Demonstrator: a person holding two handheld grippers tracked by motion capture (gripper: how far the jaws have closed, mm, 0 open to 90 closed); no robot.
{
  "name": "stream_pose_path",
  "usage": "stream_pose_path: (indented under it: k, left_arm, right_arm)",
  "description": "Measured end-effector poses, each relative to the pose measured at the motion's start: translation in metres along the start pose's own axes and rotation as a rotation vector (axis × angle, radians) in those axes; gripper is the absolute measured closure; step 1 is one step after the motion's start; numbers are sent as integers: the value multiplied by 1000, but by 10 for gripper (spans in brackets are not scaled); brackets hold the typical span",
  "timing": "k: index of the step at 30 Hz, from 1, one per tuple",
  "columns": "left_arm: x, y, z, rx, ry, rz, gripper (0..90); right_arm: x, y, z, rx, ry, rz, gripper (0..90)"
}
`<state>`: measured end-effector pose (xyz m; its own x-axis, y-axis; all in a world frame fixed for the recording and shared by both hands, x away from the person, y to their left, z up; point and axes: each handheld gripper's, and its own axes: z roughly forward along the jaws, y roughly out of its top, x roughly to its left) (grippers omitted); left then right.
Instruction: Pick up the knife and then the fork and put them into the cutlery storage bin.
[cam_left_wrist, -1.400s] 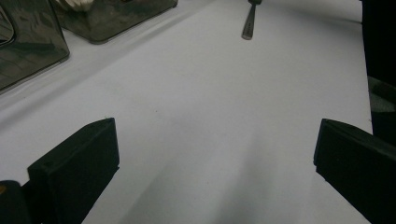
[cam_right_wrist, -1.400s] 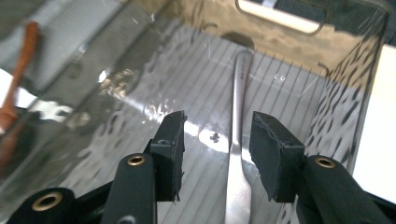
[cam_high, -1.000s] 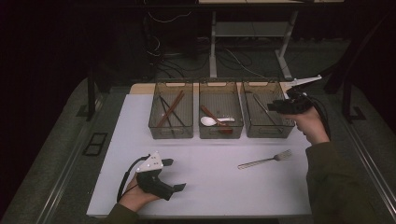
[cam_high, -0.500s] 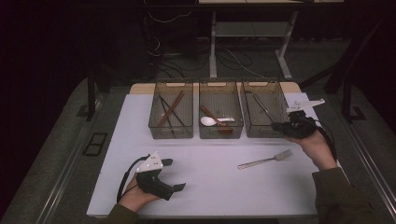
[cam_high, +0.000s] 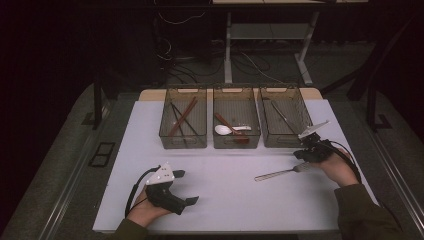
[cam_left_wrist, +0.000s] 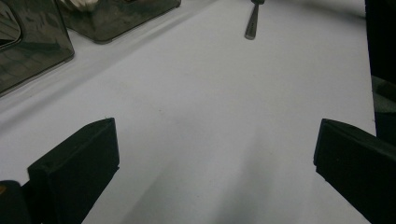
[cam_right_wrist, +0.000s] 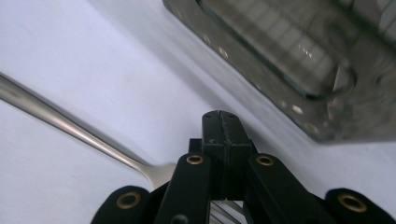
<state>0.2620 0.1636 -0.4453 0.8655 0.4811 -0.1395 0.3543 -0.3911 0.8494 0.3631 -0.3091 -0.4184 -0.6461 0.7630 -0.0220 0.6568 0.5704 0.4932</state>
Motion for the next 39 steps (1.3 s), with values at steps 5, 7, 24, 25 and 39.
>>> stream_pose_path:
  k: [5, 7, 24, 25, 39]
  left_arm:
    - [0, 0, 0, 2, -3, 0, 0]
    - [-1, 0, 1, 5, -4, 0, 0]
    - [-1, 0, 1, 7, -8, 0, 0]
    - [-1, 0, 1, 6, -9, 0, 0]
    - [-1, 0, 2, 12, -15, 2, 0]
  right_arm:
    - [-3, -3, 6, 40, -3, 2, 892]
    - [-3, -4, 9, 61, -4, 0, 892]
    - [0, -20, -2, 115, 25, -9, 893]
    - [1, -21, -2, 116, 27, -8, 893]
    - [19, -43, -20, 157, 103, -64, 893]
